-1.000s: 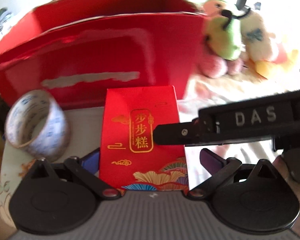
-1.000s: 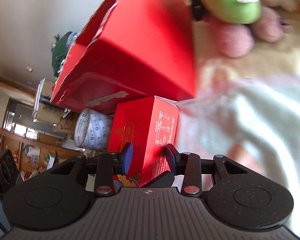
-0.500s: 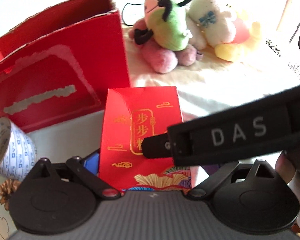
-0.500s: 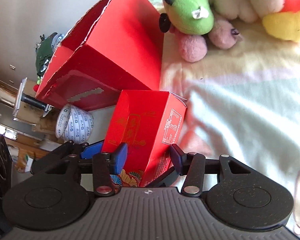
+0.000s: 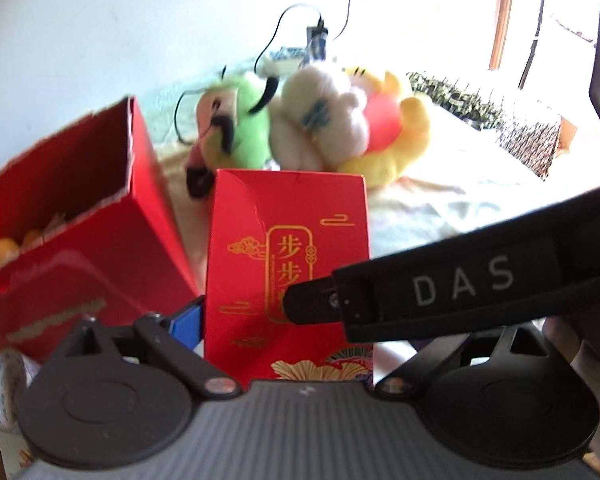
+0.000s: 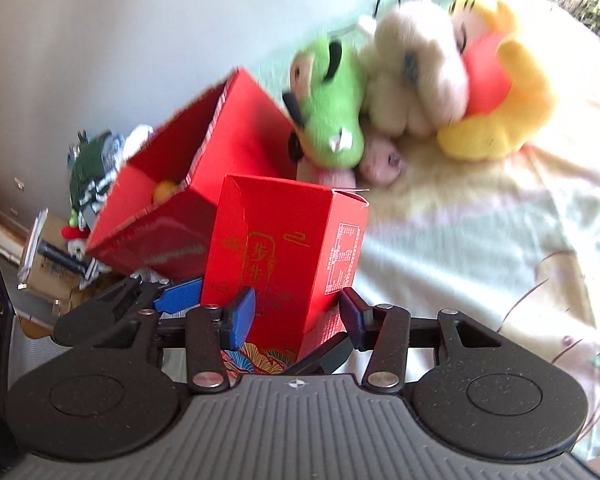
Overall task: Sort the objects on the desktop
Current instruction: 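Close the left tool on the red gift box while the right tool clamps its other side, then carry the red gift box with both tools and lower it into the bin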
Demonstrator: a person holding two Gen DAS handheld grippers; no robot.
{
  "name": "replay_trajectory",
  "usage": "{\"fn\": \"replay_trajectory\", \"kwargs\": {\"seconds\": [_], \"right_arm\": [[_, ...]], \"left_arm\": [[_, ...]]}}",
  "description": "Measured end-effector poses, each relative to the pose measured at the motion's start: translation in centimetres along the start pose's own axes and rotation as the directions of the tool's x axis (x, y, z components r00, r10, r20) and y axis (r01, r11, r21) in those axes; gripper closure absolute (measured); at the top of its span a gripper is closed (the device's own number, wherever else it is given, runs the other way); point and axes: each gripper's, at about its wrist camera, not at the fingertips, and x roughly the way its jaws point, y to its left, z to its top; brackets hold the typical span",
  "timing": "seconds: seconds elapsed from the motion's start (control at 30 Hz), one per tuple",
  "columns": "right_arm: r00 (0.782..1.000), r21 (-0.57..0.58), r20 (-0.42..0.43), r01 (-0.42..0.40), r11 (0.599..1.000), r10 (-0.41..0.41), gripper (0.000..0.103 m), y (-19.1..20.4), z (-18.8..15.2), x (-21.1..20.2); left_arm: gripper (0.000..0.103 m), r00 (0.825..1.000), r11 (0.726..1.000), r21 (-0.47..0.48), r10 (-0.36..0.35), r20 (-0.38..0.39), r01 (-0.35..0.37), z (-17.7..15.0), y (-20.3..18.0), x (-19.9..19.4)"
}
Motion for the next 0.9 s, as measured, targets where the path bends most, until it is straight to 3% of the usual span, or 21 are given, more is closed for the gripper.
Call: {"fn": "replay_trajectory", "kwargs": {"seconds": [0.27, 0.53, 0.9], "right_arm": [[0.993, -0.009, 0.111, -0.036, 0.999, 0.037, 0.053, 1.5, 0.3, -1.1], [0.974, -0.036, 0.219, -0.046, 0.998, 0.053, 0.053, 5.0, 1.7, -1.7], [0.954, -0.07, 0.298, -0.016, 0.997, 0.036, 0.053, 8.9, 2.7, 0.0]], "left_arm": [[0.009, 0.997, 0.999, 0.027, 0.02, 0.076, -0.022, 1.5, 0.1, -2.3], [0.009, 0.987, 0.998, 0.051, 0.016, 0.162, -0.025, 3.3, 3.0, -5.0], [0.009, 0.981, 0.999, 0.053, -0.017, 0.194, 0.007, 4.6, 7.8, -5.8]]}}
